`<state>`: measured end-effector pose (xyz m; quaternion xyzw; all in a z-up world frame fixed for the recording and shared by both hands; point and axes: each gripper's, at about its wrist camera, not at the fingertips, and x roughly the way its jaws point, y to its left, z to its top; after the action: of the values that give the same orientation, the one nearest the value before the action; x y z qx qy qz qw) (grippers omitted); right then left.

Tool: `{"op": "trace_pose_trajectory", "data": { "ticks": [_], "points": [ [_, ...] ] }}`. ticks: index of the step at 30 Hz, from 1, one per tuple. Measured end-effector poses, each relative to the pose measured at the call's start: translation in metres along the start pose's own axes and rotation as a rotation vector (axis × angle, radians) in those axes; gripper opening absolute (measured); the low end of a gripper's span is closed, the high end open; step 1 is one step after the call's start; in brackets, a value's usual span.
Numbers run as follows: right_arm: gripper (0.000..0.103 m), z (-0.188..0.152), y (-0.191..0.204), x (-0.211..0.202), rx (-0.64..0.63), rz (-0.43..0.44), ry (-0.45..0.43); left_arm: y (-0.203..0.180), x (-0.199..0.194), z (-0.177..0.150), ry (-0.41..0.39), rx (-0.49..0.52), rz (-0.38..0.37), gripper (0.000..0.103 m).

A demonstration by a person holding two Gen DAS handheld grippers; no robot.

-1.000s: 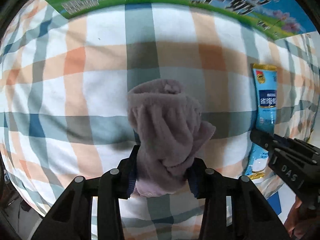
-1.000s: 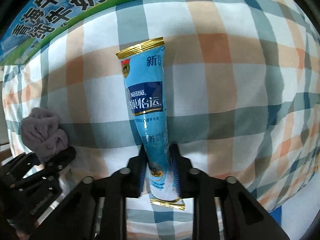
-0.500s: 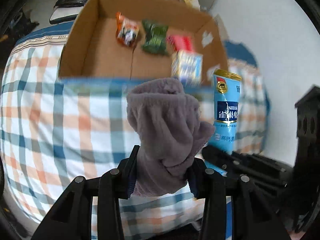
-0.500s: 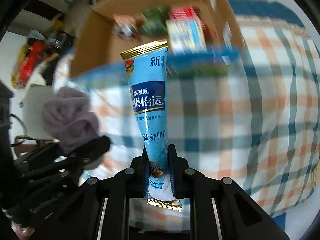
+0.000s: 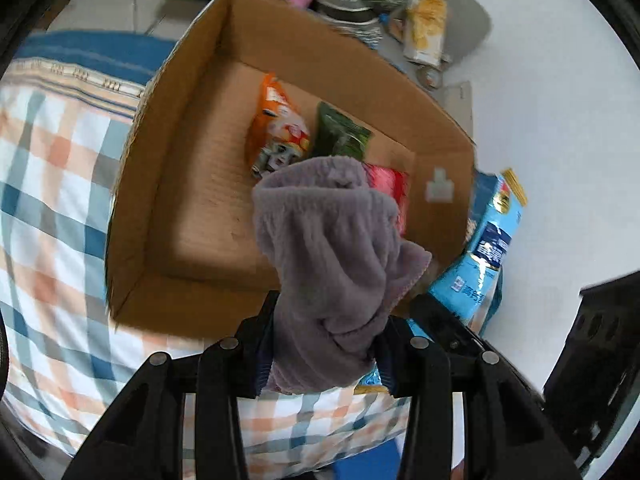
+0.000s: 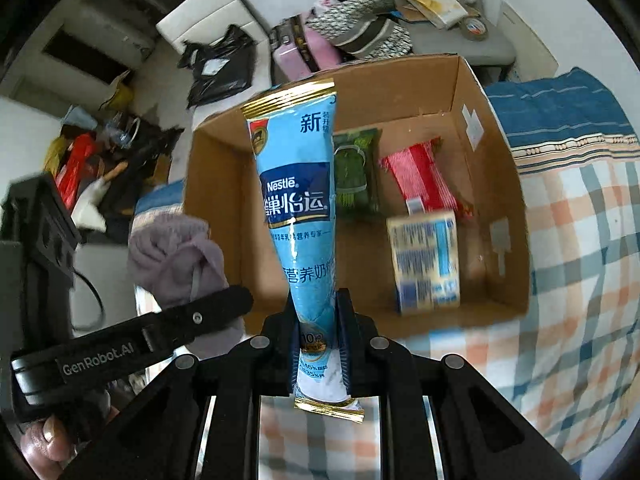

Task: Organize soft objects
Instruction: 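Carry the sock and tube into the box and open both tools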

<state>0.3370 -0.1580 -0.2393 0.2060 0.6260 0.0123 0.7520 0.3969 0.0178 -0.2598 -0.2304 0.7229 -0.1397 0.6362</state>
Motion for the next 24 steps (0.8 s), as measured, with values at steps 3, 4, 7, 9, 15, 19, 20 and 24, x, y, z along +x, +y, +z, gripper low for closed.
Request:
{"op": "trace_pose_trajectory", "data": {
  "ticks": [3, 4, 7, 9, 15, 19, 20, 24],
  "points": [
    [0.017, 0.016, -0.007, 0.027, 0.047, -0.007, -0.003, 0.006, 0.013, 0.015, 0.014, -0.018, 0.023, 0.039],
    [0.017, 0.022, -0.01, 0.039, 0.059, -0.012, 0.003, 0.007, 0.017, 0.019, 0.019, -0.019, 0.031, 0.039],
    [0.017, 0.03, -0.017, 0.067, 0.092, -0.008, 0.032, 0.014, 0.031, 0.028, 0.031, -0.021, 0.072, 0.04],
    [0.017, 0.033, -0.021, 0.083, 0.112, -0.003, 0.053, 0.019, 0.04, 0.033, 0.04, -0.023, 0.098, 0.04],
    [0.019, 0.032, -0.026, 0.125, 0.116, 0.005, 0.094, 0.031, 0.049, 0.036, 0.062, -0.075, 0.106, 0.043],
    [0.022, 0.032, -0.026, 0.135, 0.1, 0.0, 0.118, 0.029, 0.044, 0.036, 0.033, -0.076, 0.142, 0.059],
    [0.023, 0.032, -0.026, 0.136, 0.099, -0.001, 0.128, 0.027, 0.043, 0.036, 0.025, -0.067, 0.154, 0.06],
    [0.05, 0.033, -0.025, 0.136, 0.088, -0.023, 0.123, 0.017, 0.036, 0.035, 0.008, -0.031, 0.173, 0.078]
  ]
}}
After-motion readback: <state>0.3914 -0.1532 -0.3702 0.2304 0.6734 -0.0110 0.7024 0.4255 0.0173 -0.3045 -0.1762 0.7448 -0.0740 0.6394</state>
